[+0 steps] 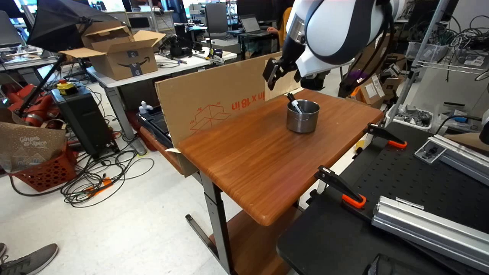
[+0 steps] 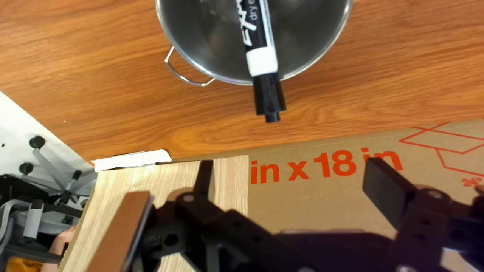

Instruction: Pick up the pen from the table and put it in the silver pot.

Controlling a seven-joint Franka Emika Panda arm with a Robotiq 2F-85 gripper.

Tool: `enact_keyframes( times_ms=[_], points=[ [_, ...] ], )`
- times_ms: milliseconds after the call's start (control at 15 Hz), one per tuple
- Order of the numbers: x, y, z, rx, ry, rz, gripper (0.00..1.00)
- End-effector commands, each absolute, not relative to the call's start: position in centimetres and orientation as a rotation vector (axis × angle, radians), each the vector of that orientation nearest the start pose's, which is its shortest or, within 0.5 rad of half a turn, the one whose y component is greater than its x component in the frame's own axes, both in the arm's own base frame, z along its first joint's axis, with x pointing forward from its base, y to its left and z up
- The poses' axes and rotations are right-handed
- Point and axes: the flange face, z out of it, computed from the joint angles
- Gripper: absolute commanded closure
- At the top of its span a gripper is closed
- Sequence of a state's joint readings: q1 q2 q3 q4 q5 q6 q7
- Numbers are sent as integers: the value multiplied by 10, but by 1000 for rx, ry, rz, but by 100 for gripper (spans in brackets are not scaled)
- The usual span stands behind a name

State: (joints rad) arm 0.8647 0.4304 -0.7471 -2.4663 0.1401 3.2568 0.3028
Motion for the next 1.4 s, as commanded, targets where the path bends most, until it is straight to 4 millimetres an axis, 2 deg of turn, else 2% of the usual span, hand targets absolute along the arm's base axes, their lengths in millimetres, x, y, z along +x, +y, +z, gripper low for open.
enact_keyframes(
  times_ms=[0, 67, 267, 1333],
  points=[
    [502, 44, 243, -3139, 252, -762, 0],
    [510, 42, 233, -3143, 308, -834, 0],
    [506, 43, 239, -3138, 288, -794, 0],
    [505, 43, 239, -3140, 285, -788, 0]
  ],
)
